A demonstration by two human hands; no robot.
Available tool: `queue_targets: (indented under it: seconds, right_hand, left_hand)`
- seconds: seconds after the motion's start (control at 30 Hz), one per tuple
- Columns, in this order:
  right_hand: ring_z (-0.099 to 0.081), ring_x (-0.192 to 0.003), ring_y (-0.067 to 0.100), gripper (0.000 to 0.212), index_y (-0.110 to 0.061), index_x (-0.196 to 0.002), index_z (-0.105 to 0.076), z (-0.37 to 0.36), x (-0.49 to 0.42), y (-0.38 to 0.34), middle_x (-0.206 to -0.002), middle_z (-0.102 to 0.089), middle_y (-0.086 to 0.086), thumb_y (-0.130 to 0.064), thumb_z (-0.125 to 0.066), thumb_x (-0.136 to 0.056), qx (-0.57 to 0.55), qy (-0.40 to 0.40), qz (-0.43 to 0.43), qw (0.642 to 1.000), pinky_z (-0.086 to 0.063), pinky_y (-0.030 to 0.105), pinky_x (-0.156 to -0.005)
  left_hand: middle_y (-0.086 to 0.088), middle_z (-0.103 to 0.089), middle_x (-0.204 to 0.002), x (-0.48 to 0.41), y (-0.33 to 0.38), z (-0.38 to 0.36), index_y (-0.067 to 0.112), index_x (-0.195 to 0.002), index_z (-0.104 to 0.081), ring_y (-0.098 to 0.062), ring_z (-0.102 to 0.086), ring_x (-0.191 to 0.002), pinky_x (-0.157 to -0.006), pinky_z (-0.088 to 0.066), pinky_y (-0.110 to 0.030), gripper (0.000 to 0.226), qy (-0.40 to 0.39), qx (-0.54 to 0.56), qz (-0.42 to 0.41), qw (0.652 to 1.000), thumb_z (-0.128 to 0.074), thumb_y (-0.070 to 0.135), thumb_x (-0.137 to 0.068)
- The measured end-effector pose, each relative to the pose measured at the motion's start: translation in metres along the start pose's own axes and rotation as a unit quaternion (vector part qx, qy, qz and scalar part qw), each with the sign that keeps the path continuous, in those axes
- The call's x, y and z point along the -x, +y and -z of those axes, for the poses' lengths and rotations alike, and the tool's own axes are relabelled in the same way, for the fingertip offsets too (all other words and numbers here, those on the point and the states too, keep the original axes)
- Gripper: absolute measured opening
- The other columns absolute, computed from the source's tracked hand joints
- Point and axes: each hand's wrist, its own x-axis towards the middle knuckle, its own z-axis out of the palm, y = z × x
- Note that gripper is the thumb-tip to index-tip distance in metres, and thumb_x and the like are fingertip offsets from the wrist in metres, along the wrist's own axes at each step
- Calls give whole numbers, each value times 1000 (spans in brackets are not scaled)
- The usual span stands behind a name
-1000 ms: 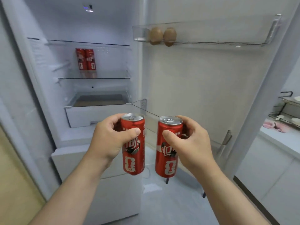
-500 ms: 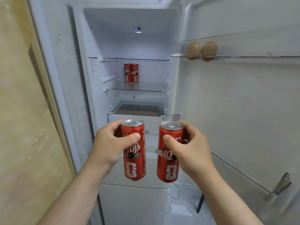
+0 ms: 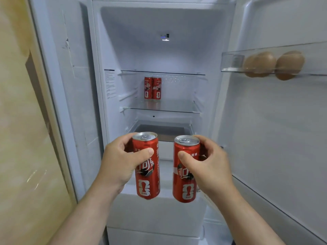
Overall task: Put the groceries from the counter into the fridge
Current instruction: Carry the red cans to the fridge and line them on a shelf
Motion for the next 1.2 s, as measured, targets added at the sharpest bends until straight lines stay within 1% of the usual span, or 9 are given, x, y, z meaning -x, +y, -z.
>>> queue_targets:
  seconds: [0.13,0.27,0.53,0.7,0.8,0.93,1.0,1.1,1.2]
  right_hand:
    - [-65,-89,0,39,-44,-103,-57,-30,-40,4,-99,-67,-21,-25,-80,-77,9,13,-1,1000,-51,16,-71]
    - [-65,-95,4,44,-39,-115,-58,-60,-79,8,-106,-67,-17,-26,-79,-78,17,34,-4,999,-56,28,-82]
    - [-66,-85,-4,33,-43,-97,-61,-102,-138,14,-93,-70,-19,-24,-79,-76,25,56,8,998,-54,19,-72]
    - [-64,-83,-11,29,-43,-93,-61,-111,-175,15,-85,-68,-26,-25,-78,-78,28,58,19,998,-49,10,-60]
    - [-64,-82,-9,30,-39,-99,-63,-116,-202,15,-88,-70,-20,-27,-79,-76,25,72,30,997,-49,12,-63]
    - [-65,-79,-4,30,-42,-95,-58,-119,-242,15,-88,-63,-25,-33,-79,-77,3,92,43,995,-45,13,-62]
    - [-60,-79,-4,35,-43,-102,-53,-121,-261,16,-90,-57,-29,-35,-78,-79,-11,103,49,993,-42,13,-61]
    - [-54,-77,-7,32,-46,-91,-48,-122,-289,18,-86,-51,-32,-36,-77,-81,-15,106,63,992,-40,13,-61]
    - [-53,-78,-8,34,-47,-96,-47,-128,-309,23,-86,-51,-32,-36,-76,-82,-23,113,78,990,-39,12,-62]
  left_hand:
    - [14,-73,-89,-52,-13,11,31,-99,-69,-8,-69,-86,-70,-53,-26,31,-19,11,-10,1000,-77,10,-77]
    - [14,-73,-91,-104,-27,19,32,-101,-69,-9,-69,-89,-75,-55,-30,32,-41,8,-24,999,-78,13,-77]
    - [15,-73,-89,-183,-44,22,33,-98,-69,-2,-68,-85,-72,-55,-27,29,-69,21,-39,997,-77,14,-77]
    - [10,-75,-90,-224,-48,15,33,-97,-71,-13,-71,-89,-79,-59,-39,29,-64,23,-39,997,-78,16,-74]
    - [10,-75,-92,-248,-50,10,34,-96,-71,-14,-71,-91,-82,-59,-41,28,-53,21,-41,998,-79,19,-74]
    - [7,-75,-99,-284,-47,0,26,-109,-71,-20,-70,-96,-86,-58,-48,33,-37,18,-56,998,-79,23,-77]
    - [8,-74,-101,-300,-44,-7,26,-111,-70,-18,-70,-96,-87,-57,-47,34,-26,14,-65,997,-78,26,-78]
    - [9,-74,-102,-321,-43,-17,26,-112,-69,-16,-70,-96,-87,-58,-45,33,-9,12,-75,997,-77,27,-80]
    - [11,-73,-101,-341,-46,-25,26,-113,-68,-14,-70,-94,-85,-58,-42,33,-6,10,-76,997,-76,28,-81]
